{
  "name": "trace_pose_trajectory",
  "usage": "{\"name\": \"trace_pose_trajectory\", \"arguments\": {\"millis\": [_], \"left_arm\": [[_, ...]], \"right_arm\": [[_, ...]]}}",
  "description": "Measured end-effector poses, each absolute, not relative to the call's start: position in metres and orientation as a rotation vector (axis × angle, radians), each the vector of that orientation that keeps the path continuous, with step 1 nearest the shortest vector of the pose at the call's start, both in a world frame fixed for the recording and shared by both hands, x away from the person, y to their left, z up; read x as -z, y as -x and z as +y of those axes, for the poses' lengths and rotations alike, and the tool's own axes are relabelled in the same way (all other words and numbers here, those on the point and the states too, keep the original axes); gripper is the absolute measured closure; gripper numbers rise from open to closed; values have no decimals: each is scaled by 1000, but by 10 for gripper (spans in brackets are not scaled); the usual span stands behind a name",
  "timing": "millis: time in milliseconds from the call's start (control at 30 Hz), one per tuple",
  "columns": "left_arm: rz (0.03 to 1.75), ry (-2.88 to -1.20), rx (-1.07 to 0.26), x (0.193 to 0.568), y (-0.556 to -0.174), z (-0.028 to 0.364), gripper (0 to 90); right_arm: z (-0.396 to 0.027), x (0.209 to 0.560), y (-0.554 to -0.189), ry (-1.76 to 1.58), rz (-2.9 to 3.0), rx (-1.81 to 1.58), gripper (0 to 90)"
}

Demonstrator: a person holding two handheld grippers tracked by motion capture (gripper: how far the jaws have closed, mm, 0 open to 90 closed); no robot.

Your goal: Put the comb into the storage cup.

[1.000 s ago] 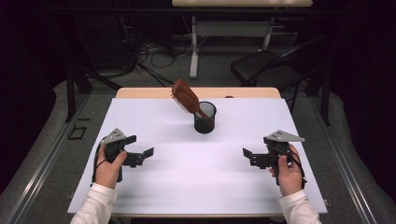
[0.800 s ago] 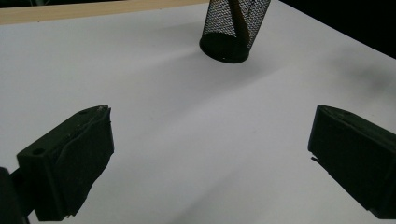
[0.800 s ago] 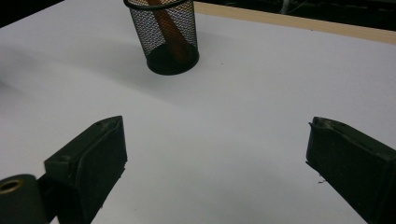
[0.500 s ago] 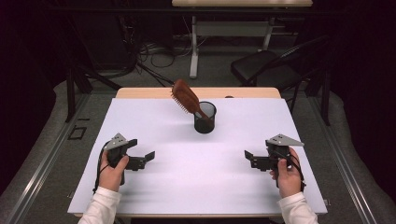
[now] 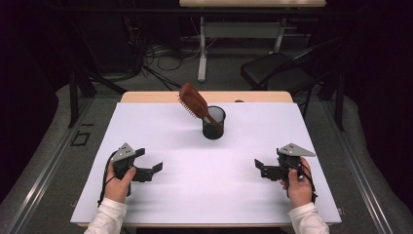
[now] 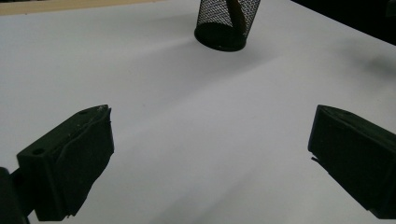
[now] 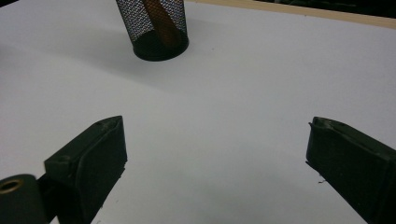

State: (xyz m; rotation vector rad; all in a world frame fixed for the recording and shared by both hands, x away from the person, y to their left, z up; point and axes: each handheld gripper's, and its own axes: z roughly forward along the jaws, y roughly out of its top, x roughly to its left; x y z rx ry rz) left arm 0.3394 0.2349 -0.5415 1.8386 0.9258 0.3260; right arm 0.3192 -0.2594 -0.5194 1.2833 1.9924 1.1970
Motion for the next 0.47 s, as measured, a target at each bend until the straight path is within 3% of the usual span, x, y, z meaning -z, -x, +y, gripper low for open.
{"name": "trace_pose_trajectory", "arguments": {"millis": [467], "left_arm": [[933, -1842, -317, 545, -339, 232, 3]], "right_arm": [[-257, 524, -319, -1282, 2008, -1183, 45]]}}
